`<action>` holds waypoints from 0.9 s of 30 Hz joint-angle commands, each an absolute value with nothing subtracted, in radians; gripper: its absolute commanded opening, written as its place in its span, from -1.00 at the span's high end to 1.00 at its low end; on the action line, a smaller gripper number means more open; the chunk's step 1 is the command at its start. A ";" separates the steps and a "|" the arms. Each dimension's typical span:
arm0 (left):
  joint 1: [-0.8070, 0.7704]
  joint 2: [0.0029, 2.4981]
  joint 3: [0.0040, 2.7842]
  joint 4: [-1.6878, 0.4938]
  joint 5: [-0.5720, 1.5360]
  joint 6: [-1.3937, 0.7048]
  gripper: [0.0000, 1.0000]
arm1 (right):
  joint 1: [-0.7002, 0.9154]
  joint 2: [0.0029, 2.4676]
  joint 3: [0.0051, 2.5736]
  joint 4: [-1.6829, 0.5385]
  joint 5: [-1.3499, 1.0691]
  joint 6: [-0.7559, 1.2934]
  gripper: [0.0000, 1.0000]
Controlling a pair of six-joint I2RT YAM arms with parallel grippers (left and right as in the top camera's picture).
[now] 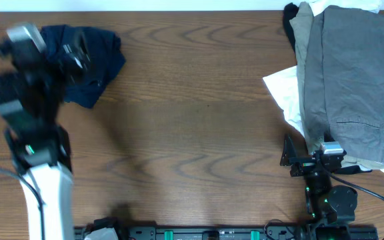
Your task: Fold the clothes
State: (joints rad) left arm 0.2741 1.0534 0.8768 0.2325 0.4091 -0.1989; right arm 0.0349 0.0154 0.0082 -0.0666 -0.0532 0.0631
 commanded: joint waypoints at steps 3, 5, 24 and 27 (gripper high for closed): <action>0.248 0.824 0.579 0.396 0.411 -0.204 -0.96 | 0.027 0.009 0.006 -0.069 -0.057 0.051 -0.98; 0.239 0.748 0.480 0.435 0.411 -0.204 -0.96 | 0.027 0.009 0.006 -0.069 -0.057 0.051 -0.98; 0.159 0.242 0.022 0.480 0.252 -0.244 -0.96 | 0.027 0.009 0.006 -0.070 -0.057 0.051 -0.98; 0.151 0.186 0.004 0.422 0.244 -0.250 -0.96 | 0.027 0.009 0.006 -0.070 -0.057 0.051 -0.98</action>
